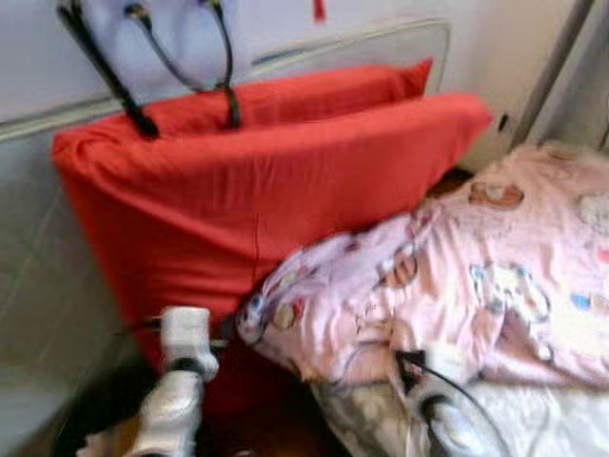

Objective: Clean up the room

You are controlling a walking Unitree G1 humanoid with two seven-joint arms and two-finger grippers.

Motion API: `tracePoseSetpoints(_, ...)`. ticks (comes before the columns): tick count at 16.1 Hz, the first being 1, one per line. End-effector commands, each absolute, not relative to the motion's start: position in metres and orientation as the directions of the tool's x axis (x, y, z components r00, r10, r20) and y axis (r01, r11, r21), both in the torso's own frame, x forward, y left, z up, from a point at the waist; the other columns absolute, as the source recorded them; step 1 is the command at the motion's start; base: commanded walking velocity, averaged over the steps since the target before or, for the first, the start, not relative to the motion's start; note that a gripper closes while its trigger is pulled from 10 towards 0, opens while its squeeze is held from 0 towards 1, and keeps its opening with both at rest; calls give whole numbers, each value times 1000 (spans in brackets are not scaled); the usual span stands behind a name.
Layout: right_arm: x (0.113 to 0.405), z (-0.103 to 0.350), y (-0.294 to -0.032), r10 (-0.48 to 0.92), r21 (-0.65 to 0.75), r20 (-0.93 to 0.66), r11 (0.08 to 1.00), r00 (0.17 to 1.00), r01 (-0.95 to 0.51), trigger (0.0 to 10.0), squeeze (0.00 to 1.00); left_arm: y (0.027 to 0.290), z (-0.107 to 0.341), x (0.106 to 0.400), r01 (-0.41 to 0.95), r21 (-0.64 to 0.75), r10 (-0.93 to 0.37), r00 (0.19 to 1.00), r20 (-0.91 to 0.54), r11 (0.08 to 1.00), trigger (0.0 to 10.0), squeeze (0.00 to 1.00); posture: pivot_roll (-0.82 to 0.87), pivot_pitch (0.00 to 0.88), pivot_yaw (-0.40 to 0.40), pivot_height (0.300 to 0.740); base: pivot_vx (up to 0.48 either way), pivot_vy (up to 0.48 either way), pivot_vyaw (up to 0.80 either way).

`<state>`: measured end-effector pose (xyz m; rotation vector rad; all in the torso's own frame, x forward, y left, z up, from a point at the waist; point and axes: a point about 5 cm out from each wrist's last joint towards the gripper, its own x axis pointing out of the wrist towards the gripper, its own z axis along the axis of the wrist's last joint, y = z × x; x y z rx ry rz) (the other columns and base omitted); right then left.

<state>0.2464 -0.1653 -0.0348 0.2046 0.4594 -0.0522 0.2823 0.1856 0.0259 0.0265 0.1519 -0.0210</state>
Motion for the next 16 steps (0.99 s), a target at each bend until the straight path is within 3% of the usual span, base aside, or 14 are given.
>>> tracePoseSetpoints(1, 252, -32, -150, 34, 206, -433, 977, 901, 62, 10000, 0, 200, 28, 282, -11, 36, 16, 988, -154, 999, 10000, 0, 37, 0, -13, 655, 0, 0, 0)
tracePoseSetpoints(8, 250, -39, -160, -52, 176, -525, 970, 849, 168, 10000, 0, 193, 32, 283, 28, 30, -24, 990, -141, 999, 10000, 0, 55, 6, -8, 655, 0, 0, 0)
tracePoseSetpoints(9, 250, -40, -161, -59, 168, -546, 969, 835, 179, 10000, 1000, 192, 35, 285, 42, 31, -37, 989, -140, 999, 10000, 0, 66, 28, -8, 655, 0, 0, 0)
tracePoseSetpoints(16, 257, -37, -156, -30, 156, -558, 978, 829, 140, 10000, 1000, 192, 44, 282, 119, 49, -112, 985, -128, 992, 10000, 0, 127, 169, -11, 655, 0, 0, 0)
